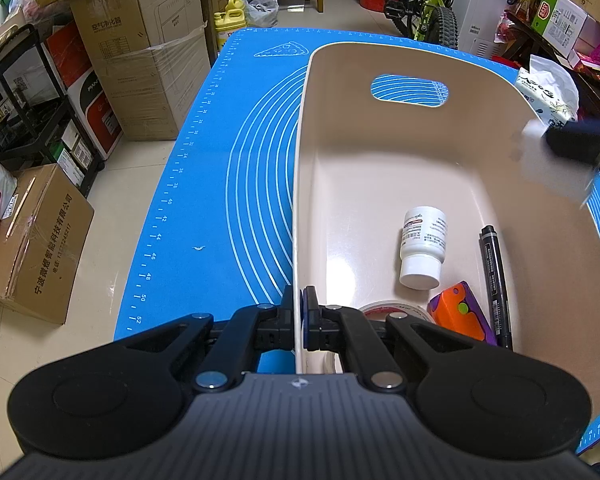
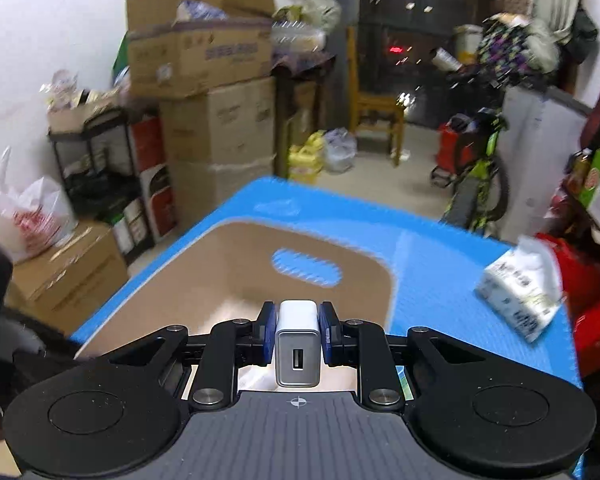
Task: Organize rigid objects
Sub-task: 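Carry the white charger into the bin beside the marker and release, then move the right gripper to the green ointment tin and grasp it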
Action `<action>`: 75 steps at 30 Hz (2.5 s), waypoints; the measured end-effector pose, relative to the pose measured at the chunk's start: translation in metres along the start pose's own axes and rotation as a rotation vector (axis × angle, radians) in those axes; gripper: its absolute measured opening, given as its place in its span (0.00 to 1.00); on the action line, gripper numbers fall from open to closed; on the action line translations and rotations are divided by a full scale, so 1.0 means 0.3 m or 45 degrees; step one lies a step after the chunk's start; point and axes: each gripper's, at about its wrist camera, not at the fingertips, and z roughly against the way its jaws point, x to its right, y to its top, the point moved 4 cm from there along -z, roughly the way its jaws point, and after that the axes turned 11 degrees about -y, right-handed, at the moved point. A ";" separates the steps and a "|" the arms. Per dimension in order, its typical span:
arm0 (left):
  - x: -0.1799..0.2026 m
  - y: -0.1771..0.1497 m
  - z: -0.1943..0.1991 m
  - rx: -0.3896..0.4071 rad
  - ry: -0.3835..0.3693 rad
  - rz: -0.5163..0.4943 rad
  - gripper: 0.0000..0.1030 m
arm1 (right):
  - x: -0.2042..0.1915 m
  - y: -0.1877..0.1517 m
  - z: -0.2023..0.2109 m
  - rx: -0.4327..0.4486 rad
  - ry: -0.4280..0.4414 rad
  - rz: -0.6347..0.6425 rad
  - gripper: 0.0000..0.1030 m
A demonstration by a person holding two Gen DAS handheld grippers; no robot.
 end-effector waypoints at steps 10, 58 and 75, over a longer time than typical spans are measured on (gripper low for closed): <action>0.000 0.000 0.000 0.000 0.001 0.000 0.04 | -0.100 -0.119 -0.106 -0.223 0.059 0.102 0.31; -0.003 -0.003 -0.001 -0.001 0.005 -0.005 0.04 | 0.423 -0.077 0.019 0.075 -0.218 -0.321 0.94; -0.006 -0.004 0.000 -0.005 0.008 -0.010 0.05 | 0.431 -0.284 -0.341 -0.144 -0.229 -0.229 0.93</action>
